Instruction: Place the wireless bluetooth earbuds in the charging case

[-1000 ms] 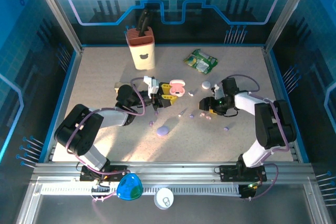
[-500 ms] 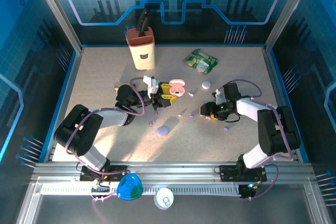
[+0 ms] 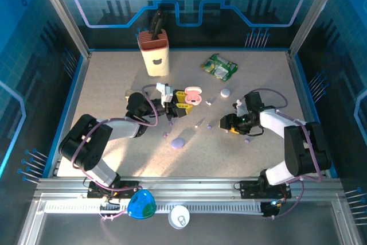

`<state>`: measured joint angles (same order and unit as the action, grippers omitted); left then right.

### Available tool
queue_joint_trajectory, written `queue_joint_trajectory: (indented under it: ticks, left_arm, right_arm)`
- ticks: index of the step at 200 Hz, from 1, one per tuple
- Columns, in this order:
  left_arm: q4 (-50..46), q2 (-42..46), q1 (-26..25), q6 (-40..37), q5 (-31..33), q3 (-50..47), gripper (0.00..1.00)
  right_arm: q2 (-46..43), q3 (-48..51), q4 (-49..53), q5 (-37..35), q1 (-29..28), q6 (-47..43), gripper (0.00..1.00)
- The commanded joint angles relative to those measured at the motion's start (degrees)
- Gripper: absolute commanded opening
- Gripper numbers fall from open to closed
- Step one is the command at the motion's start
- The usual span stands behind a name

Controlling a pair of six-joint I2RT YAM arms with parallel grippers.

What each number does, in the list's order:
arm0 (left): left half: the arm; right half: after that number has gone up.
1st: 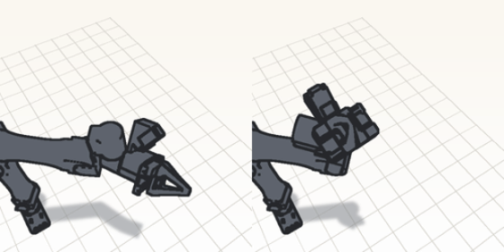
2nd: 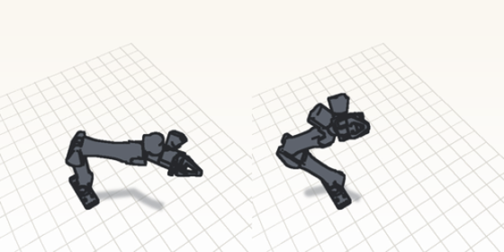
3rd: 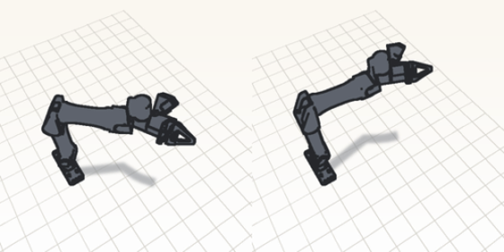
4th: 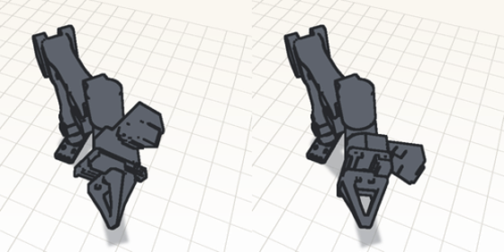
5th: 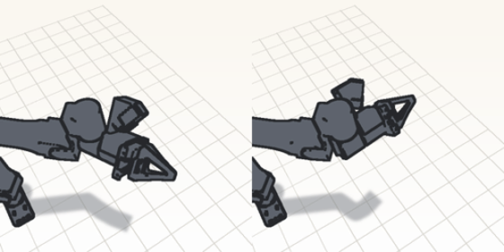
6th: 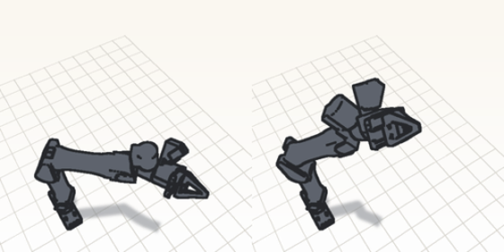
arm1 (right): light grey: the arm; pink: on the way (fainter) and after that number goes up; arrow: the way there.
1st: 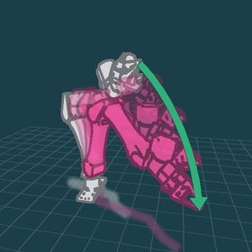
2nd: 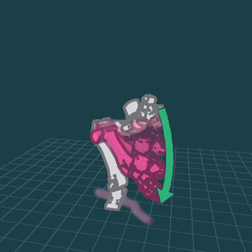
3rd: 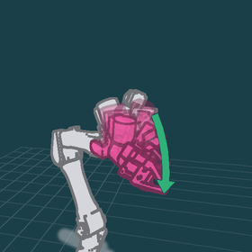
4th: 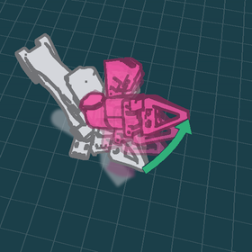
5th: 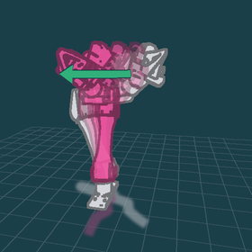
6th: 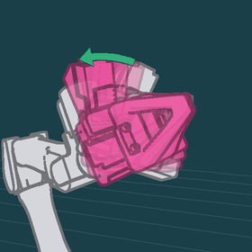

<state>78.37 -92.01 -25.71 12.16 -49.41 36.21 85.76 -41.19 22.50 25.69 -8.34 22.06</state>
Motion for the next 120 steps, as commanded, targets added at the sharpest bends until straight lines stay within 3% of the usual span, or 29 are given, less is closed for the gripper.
queue_joint_trajectory:
  ticks: [1,68,120]
  left_arm:
    - [2.0,0.9,0.3,0.9,-1.8,0.2,0.39]
    - [2.0,1.3,0.3,1.5,-1.9,0.0,0.39]
    - [2.0,1.6,0.3,1.9,-1.8,-0.1,0.39]
  right_arm:
    - [0.5,-2.9,2.3,-1.1,-0.6,-2.0,0.65]
    - [8.2,-7.0,0.7,0.5,-1.5,-2.6,0.65]
    - [5.4,-2.4,0.3,0.9,-1.5,-2.6,0.64]
